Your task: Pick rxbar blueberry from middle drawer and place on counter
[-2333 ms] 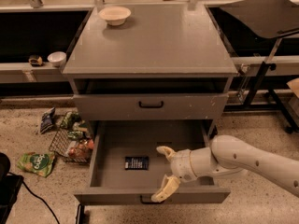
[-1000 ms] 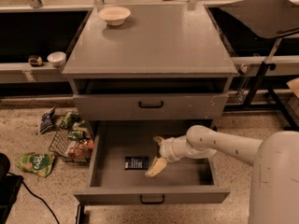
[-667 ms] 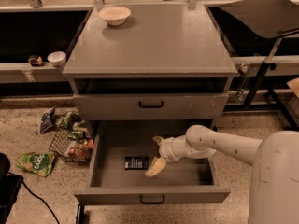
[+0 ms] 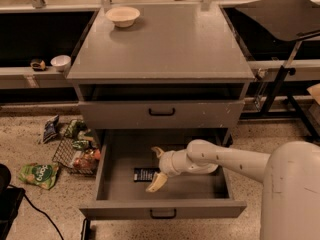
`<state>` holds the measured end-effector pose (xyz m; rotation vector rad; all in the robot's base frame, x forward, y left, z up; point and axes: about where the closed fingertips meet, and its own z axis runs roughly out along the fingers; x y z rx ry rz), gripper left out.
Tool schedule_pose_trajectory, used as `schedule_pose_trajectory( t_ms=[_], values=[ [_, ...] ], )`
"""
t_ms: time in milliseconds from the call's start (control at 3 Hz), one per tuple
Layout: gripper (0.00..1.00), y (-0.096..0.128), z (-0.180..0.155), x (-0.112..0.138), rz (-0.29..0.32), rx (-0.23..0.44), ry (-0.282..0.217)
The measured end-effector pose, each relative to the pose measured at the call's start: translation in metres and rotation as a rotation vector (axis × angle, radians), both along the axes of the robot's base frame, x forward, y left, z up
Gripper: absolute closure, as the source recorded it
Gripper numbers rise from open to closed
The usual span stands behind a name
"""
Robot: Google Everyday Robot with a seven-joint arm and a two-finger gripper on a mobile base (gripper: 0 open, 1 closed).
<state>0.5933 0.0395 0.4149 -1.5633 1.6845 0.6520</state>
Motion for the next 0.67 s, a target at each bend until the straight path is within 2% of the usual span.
schedule_pose_trajectory(
  t_ms=[333,667],
  values=[
    [0.00,0.021,-0.012,-0.001,0.067,0.004,-0.025],
    [0.00,0.031,-0.032,-0.004,0.126,0.008,-0.001]
  ],
)
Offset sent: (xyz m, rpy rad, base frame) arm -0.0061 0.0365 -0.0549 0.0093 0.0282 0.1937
